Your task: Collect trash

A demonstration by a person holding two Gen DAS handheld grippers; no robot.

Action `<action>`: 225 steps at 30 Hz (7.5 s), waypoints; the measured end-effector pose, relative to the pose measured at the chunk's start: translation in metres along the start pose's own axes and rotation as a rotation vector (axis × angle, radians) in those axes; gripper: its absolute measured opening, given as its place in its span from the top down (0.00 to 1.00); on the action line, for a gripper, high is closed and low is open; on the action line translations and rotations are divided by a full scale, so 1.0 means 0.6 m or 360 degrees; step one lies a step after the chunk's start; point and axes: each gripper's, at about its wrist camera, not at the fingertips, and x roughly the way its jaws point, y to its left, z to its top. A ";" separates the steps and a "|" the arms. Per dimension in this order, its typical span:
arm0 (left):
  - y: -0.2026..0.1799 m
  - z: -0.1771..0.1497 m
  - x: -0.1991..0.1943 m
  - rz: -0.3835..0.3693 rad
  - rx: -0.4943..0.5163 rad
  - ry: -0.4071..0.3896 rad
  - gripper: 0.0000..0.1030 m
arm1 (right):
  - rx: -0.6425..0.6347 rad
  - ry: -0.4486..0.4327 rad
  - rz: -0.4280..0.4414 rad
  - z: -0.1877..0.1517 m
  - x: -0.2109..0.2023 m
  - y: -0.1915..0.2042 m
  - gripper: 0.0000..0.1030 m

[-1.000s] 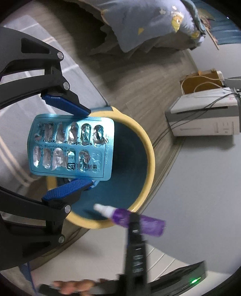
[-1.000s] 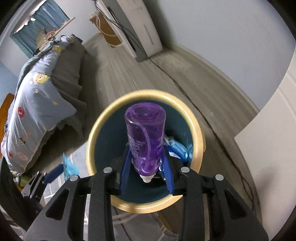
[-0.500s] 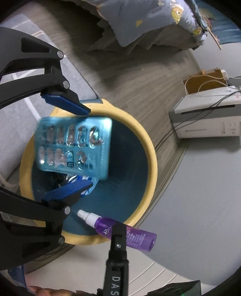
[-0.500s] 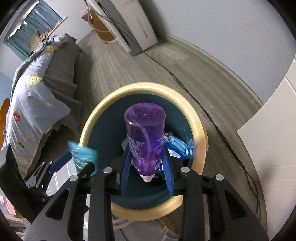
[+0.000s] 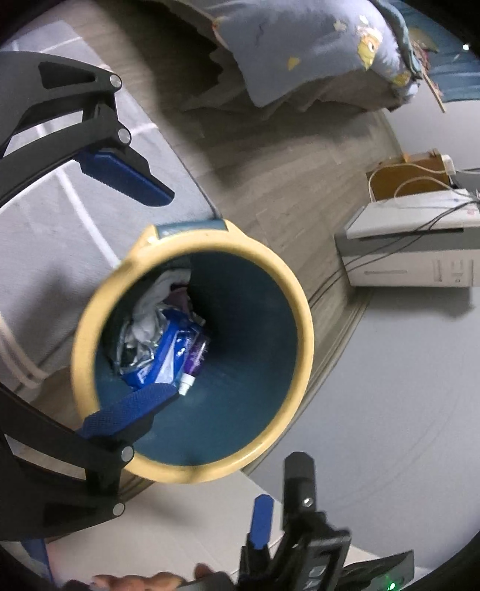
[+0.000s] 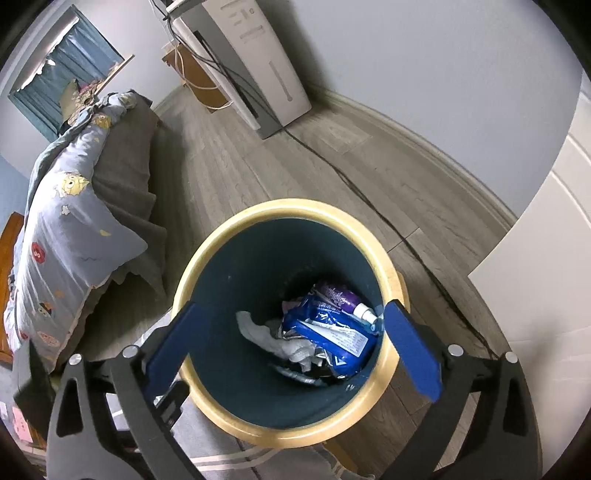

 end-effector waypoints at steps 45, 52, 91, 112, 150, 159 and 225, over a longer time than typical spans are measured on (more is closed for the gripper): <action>0.239 -0.385 -0.314 0.0208 -0.0437 0.0106 0.06 | -0.0688 0.0212 0.0154 -0.297 -0.065 0.351 0.06; 0.202 -0.430 -0.277 0.0026 -0.0290 0.0302 0.32 | -0.0688 0.0233 0.0128 -0.309 -0.051 0.366 0.06; 0.369 -0.418 -0.330 0.0071 -0.0769 0.0142 0.95 | -0.1114 0.0514 0.0050 -0.510 0.054 0.455 0.06; 0.460 -0.436 -0.333 0.0187 -0.0897 0.0161 0.95 | -0.1325 0.0560 0.0015 -0.610 0.158 0.572 0.31; 0.262 -0.210 -0.261 0.0138 -0.0474 0.0029 0.95 | -0.0772 0.0066 0.0135 -0.215 -0.051 0.321 0.42; 0.128 -0.092 -0.163 -0.0103 -0.0236 0.0002 0.95 | -0.0574 0.0043 -0.0021 -0.080 -0.040 0.160 0.42; 0.012 -0.055 -0.213 0.0123 -0.0077 -0.0166 0.05 | -0.0563 -0.0186 -0.0308 -0.123 -0.166 0.035 0.06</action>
